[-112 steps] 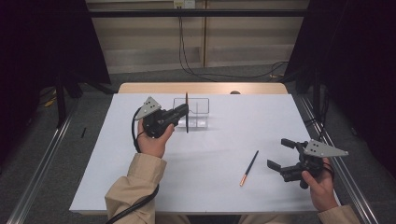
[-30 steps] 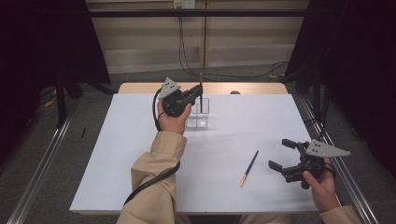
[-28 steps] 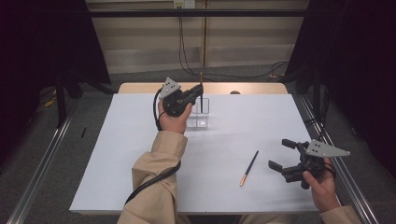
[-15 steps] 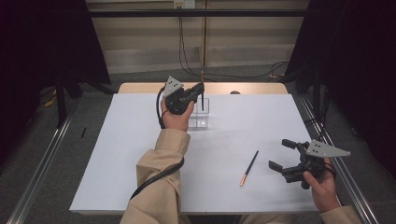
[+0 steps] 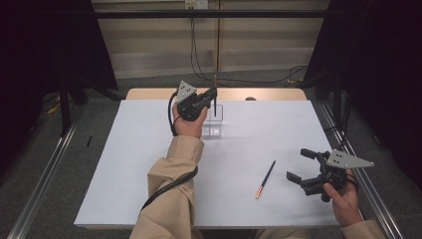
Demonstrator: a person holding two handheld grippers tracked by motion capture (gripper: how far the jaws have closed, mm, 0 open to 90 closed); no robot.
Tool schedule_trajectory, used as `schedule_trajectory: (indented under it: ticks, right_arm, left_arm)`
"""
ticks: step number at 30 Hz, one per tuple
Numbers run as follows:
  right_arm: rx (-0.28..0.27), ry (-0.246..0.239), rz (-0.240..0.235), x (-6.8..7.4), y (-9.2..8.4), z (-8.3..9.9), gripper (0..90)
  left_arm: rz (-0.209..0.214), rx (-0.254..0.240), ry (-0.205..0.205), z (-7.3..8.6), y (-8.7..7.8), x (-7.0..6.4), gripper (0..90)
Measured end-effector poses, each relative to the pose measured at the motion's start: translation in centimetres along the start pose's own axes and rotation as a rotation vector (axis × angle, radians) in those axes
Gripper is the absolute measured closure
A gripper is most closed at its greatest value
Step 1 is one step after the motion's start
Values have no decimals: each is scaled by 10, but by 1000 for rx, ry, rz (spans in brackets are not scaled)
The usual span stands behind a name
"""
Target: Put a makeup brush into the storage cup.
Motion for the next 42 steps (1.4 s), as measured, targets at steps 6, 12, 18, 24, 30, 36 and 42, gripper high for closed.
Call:
schedule_trajectory:
  ticks: [6,12,18,24,30,36,42]
  right_arm:
    - [-3,4,-4,0,-1,0,0]
    - [-1,4,-5,0,-1,0,0]
    - [-3,3,-3,0,-1,0,0]
    - [-3,3,-6,0,-1,0,0]
    - [-3,2,-7,1,-1,0,0]
    - [-3,3,-8,1,-1,0,0]
    - [-7,-3,-8,1,-2,-1,0]
  left_arm:
    - [-2,3,17,2,3,0,836]
    - [-13,7,22,6,6,2,836]
    - [-11,6,21,11,7,3,836]
    - [-11,9,27,15,8,3,836]
    - [-22,15,42,15,7,6,836]
    - [-27,20,48,18,6,7,835]
    - [-30,27,44,23,5,9,835]
Point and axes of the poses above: each handheld gripper's, and its own axes: y roughly forward along the jaws, z roughly out of its underside, x roughly to its left, the point moved 5 cm from there along y, roughly forward along the jaws, and after that the axes turned 12 degrees about -x, right-handed, at the moved point
